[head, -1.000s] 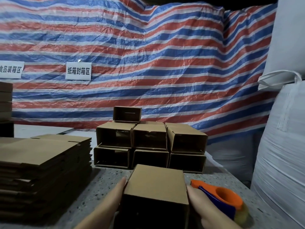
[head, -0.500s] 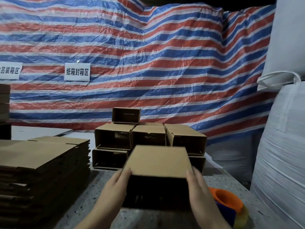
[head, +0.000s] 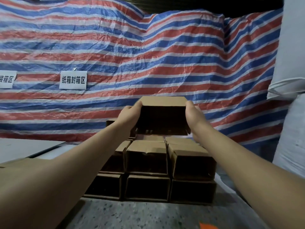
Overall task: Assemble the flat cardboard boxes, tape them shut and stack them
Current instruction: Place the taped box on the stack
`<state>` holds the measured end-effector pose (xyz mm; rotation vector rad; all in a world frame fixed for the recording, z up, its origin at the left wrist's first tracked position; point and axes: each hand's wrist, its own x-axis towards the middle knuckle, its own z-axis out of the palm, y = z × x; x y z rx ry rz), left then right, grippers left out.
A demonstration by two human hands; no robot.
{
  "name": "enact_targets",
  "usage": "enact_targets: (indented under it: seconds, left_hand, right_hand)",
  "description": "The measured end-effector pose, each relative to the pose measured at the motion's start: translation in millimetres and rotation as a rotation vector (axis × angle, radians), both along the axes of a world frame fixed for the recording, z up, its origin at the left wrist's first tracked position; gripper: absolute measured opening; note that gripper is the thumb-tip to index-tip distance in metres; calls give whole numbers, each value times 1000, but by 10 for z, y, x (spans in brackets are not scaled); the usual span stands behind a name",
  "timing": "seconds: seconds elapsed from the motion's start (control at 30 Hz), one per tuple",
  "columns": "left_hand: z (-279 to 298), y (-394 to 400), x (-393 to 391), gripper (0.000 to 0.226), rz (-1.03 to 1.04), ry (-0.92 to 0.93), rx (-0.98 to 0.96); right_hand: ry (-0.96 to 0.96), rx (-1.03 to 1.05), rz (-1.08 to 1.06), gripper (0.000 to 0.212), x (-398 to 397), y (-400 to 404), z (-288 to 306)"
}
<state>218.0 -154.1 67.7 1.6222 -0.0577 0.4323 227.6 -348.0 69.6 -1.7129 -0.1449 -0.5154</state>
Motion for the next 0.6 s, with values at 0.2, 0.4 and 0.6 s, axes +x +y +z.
enact_targets:
  seconds: [0.2,0.4,0.6]
  left_hand:
    - [-16,26,1225,40,74,1,95]
    - [-193,162,2196,46,136,56,183]
    - [-451,297,2717,36,225,88,281]
  right_hand:
    - [82,47,53,64,1385,108,16]
    - [199,52,26,64,2478,186,-201]
    - [262,63,44,60,3084,266,-455]
